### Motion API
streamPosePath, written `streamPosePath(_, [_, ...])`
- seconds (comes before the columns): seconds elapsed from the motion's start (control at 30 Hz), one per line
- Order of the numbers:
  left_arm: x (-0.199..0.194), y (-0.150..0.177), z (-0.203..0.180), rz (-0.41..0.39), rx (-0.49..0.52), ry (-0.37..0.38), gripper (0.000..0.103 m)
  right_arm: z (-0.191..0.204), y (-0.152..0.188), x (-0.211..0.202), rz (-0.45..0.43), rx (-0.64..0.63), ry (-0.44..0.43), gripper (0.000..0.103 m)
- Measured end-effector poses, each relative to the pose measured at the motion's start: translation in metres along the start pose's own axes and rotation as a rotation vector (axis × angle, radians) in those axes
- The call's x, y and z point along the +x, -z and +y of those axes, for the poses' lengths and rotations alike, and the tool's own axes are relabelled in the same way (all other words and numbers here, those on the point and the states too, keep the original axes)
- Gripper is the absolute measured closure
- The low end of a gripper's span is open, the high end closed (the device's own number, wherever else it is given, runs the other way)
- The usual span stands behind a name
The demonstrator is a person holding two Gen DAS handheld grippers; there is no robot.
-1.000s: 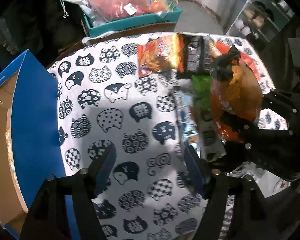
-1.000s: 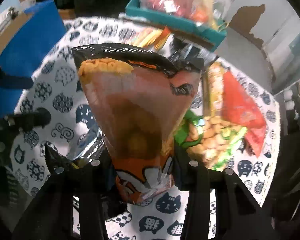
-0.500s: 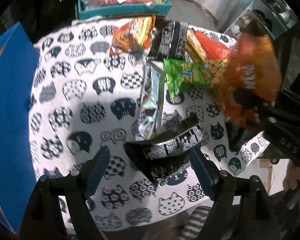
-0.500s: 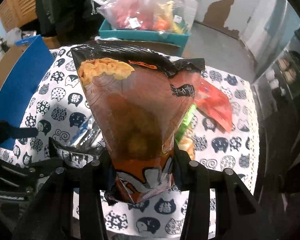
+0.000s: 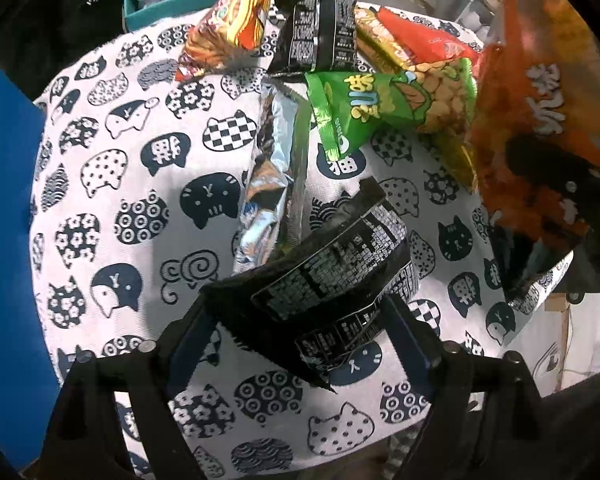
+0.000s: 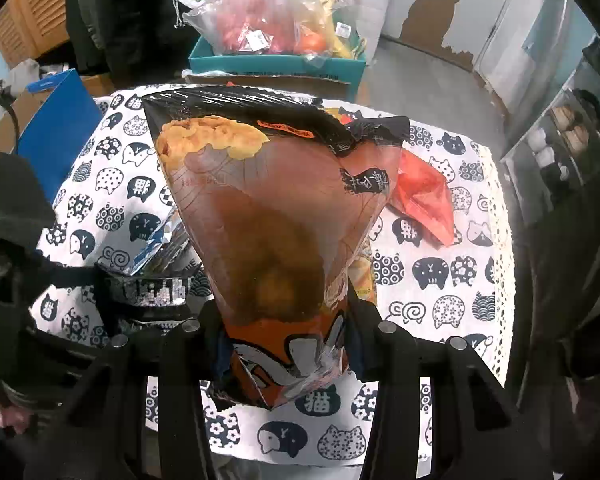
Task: Organize snacks
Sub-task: 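Grasp the black bag with the left tool and lift it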
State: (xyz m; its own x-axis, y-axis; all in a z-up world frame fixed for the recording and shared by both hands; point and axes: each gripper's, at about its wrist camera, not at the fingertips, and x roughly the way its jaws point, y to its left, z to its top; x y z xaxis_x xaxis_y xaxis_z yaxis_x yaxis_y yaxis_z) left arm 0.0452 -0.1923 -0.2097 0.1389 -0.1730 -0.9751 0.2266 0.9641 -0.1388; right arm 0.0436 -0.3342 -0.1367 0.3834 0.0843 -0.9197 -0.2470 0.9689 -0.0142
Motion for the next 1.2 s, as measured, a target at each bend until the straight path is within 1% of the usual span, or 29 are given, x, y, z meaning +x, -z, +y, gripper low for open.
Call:
streamPosePath(0.13, [0.011, -0.002, -0.001, 0.007, 0.010, 0.004, 0.015, -0.001, 0.000, 0.003, 0.004, 0.003, -0.003, 0.060])
streamPosePath(0.17, [0.012, -0.002, -0.002, 0.001, 0.018, 0.011, 0.016, -0.001, 0.000, 0.004, 0.007, 0.003, -0.003, 0.060])
streamPosePath(0.23, [0.016, -0.002, -0.005, -0.006, 0.038, 0.000, 0.035, -0.001, 0.001, 0.006, 0.012, 0.003, -0.002, 0.060])
streamPosePath(0.3, [0.021, -0.002, -0.008, 0.011, 0.072, -0.026, 0.075, -0.001, 0.001, 0.008, 0.017, 0.004, -0.002, 0.060])
streamPosePath(0.33, [0.023, -0.002, -0.008, 0.018, 0.076, -0.031, 0.079, -0.002, 0.001, 0.009, 0.018, 0.005, -0.002, 0.060])
streamPosePath(0.4, [0.023, -0.003, -0.003, 0.000, 0.047, 0.005, 0.081, -0.002, 0.000, 0.010, 0.021, 0.006, 0.000, 0.060])
streamPosePath(0.5, [0.017, -0.003, 0.006, -0.017, 0.028, 0.017, 0.083, -0.002, -0.001, 0.011, 0.025, 0.010, 0.001, 0.060])
streamPosePath(0.8, [-0.010, -0.003, 0.028, -0.080, -0.003, 0.066, 0.084, -0.002, -0.003, 0.007, 0.015, 0.007, 0.003, 0.060])
streamPosePath(0.9, [-0.022, -0.003, 0.035, -0.109, -0.005, 0.059, 0.084, 0.000, -0.004, 0.004, 0.009, 0.004, 0.005, 0.060])
streamPosePath(1.03, [-0.042, -0.004, 0.040, -0.159, -0.006, 0.022, 0.085, 0.003, -0.007, -0.002, -0.007, 0.002, 0.008, 0.060])
streamPosePath(1.2, [-0.073, 0.005, 0.045, -0.218, -0.013, -0.021, 0.085, 0.008, -0.010, -0.011, -0.028, -0.003, 0.012, 0.060])
